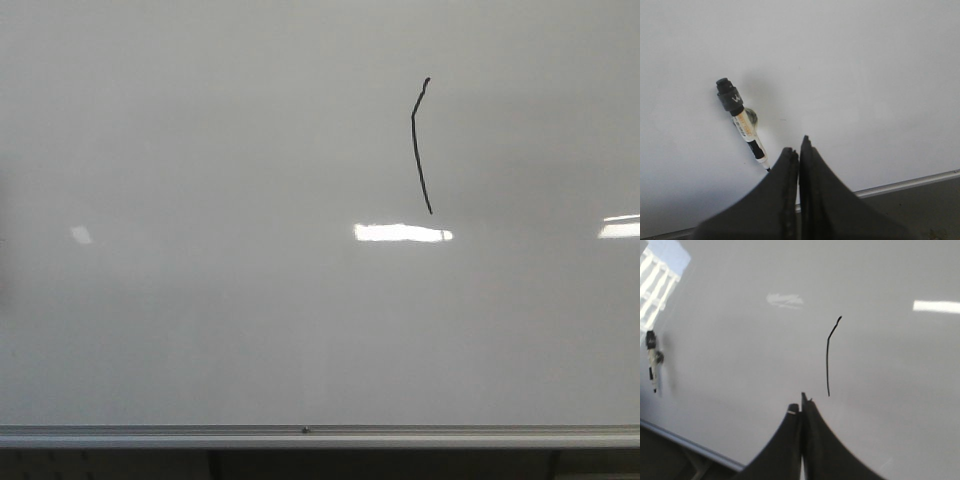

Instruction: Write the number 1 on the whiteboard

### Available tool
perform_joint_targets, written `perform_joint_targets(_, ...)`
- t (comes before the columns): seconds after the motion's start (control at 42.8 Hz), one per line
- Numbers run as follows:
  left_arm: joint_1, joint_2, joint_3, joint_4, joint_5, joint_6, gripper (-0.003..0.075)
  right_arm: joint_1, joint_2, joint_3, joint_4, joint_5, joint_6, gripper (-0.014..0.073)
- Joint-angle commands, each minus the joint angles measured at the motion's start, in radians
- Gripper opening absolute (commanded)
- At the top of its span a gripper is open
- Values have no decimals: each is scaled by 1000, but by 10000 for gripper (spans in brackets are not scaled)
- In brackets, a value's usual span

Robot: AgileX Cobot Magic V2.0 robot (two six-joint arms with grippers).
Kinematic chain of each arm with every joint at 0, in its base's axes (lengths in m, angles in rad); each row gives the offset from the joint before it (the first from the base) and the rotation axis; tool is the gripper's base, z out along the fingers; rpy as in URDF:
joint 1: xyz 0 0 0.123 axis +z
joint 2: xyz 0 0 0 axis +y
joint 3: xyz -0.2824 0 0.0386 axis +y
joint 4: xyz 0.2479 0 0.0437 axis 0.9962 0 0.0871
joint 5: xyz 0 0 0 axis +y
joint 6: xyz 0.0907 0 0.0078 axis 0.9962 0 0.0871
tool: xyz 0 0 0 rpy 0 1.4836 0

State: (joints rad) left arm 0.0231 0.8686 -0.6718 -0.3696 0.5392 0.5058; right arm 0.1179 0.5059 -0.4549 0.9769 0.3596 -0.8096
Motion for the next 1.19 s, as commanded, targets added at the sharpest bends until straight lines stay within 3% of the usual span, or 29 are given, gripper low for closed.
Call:
perform_joint_targets(0.0,-34,-92,49,-33,-122,-12,-20,-6,-73,11,37,-119,-3,-59)
perform_joint_targets(0.164,-59,-269,183,-92,-218,-12,-20,-6,-191,52,37,-161,-3,-59)
perform_joint_targets(0.351,-59,-370,223,-95,-237,-12,-20,-6,-209,52,37,-145,-3,-59)
perform_joint_targets(1.168,-59,-377,223,-73,-249,-11,-20,-6,-209,52,37,-105,-3,-59)
